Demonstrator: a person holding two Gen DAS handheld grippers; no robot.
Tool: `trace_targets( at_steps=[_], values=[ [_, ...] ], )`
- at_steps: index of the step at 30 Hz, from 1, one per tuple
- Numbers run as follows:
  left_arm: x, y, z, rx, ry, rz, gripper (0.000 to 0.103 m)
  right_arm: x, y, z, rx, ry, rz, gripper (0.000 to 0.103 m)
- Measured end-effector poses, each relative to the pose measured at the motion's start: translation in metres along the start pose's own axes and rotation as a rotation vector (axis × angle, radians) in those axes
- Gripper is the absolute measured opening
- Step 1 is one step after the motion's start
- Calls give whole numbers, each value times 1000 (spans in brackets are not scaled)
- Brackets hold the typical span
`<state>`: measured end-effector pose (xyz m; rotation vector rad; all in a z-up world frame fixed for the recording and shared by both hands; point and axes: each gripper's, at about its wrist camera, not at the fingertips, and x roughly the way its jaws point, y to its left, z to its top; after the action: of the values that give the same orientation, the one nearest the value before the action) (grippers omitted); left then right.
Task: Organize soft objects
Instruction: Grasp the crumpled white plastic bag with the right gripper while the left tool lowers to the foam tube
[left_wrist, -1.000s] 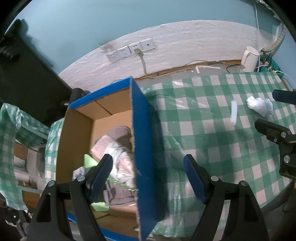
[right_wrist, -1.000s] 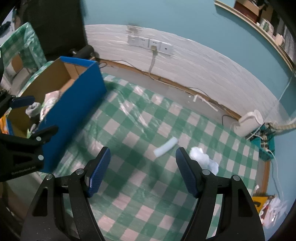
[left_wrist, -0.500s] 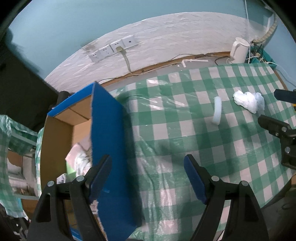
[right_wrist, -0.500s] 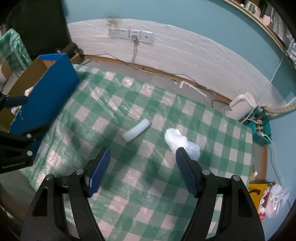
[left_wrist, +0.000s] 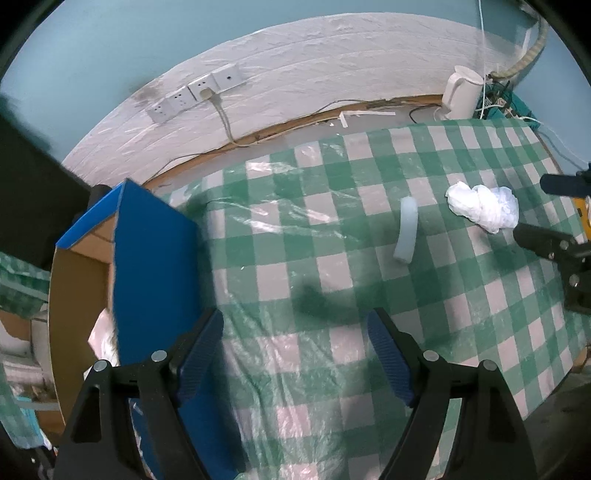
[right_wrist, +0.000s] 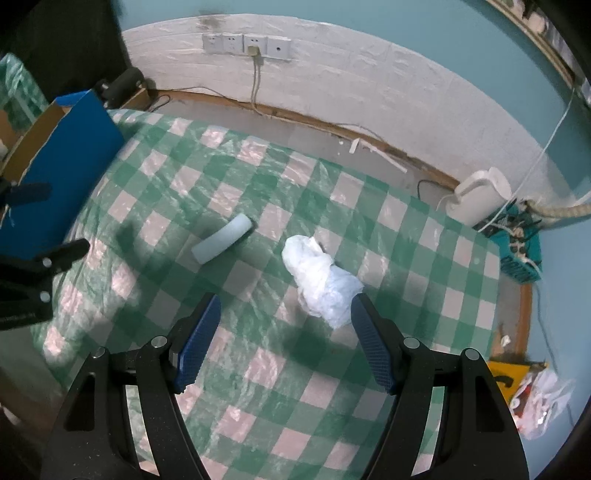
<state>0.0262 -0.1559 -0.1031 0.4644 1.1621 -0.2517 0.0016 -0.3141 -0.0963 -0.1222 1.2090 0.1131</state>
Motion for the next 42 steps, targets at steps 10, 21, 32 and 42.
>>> trace_targets(
  at_steps=[10, 21, 32, 42],
  values=[
    [30, -33, 21, 114, 22, 7, 87, 38, -17, 18, -60, 63, 11, 76],
    [60, -65, 42, 200, 32, 3, 87, 76, -19, 19, -155, 82, -47, 76],
    [80, -79, 55, 205, 54, -29, 87, 102, -30, 12, -115, 119, -15, 74],
    [91, -90, 59, 201, 68, -37, 87, 97, -30, 5, -52, 136, 34, 49]
  ],
)
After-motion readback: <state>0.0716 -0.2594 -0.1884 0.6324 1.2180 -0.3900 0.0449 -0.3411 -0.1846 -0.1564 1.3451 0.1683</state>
